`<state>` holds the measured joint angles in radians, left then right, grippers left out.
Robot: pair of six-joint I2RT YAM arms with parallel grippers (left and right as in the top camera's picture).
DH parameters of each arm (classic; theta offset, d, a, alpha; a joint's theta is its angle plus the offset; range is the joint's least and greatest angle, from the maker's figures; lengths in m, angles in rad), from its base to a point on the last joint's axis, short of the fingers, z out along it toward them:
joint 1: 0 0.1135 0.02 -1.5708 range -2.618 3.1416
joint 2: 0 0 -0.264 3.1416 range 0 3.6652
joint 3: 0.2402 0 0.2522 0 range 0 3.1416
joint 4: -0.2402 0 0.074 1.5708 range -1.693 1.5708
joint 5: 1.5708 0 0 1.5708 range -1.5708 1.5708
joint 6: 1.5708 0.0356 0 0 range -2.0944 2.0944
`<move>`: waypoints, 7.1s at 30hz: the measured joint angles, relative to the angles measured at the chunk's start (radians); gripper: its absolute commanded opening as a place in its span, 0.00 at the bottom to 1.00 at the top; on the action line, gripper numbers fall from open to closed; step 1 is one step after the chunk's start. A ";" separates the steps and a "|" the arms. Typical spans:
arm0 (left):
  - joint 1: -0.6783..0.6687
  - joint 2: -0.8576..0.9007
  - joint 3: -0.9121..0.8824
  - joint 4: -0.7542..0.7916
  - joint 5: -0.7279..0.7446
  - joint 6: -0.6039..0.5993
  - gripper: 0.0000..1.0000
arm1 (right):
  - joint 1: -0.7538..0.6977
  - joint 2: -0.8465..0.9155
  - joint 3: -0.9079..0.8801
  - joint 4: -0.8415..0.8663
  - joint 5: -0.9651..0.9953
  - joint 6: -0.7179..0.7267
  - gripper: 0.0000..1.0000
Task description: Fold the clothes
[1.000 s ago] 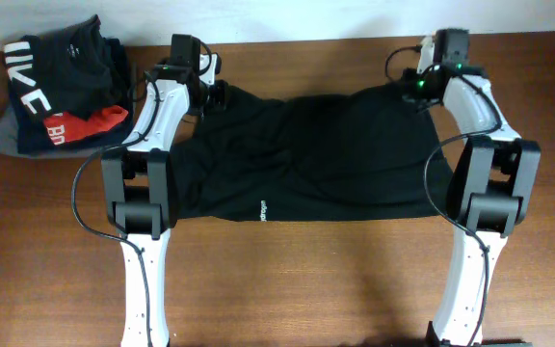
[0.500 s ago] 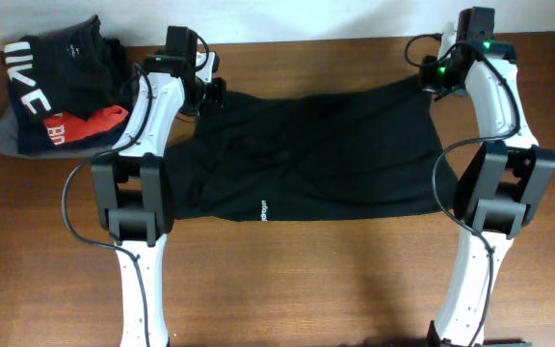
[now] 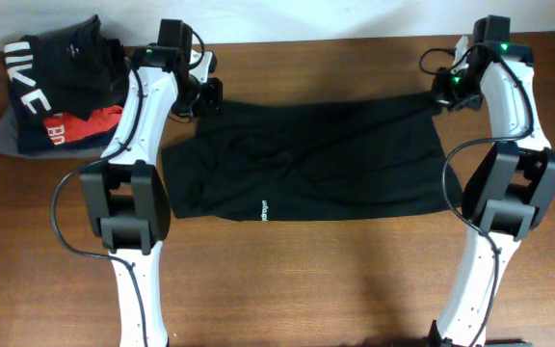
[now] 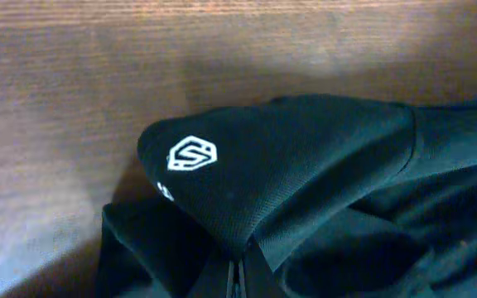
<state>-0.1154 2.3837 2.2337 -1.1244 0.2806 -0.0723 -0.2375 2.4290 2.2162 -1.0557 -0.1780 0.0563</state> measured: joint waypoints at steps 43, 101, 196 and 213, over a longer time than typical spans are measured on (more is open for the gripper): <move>-0.003 -0.080 -0.001 -0.535 -0.035 0.094 0.00 | -0.055 -0.046 0.000 -0.324 0.050 0.001 0.04; -0.023 -0.084 -0.192 -0.371 -0.070 0.083 0.01 | -0.066 -0.079 0.003 -0.439 0.067 0.012 0.35; 0.032 -0.110 -0.527 -0.129 0.018 -0.011 0.01 | 0.045 -0.080 -0.304 -0.379 0.174 0.036 0.04; 0.032 -0.110 -0.527 -0.128 0.016 -0.011 0.02 | 0.093 -0.238 -0.171 -0.382 -0.136 -0.044 0.04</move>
<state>-0.0830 2.2738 1.7069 -1.2522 0.2966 -0.0834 -0.1440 2.1906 2.0449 -1.4376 -0.3138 0.0120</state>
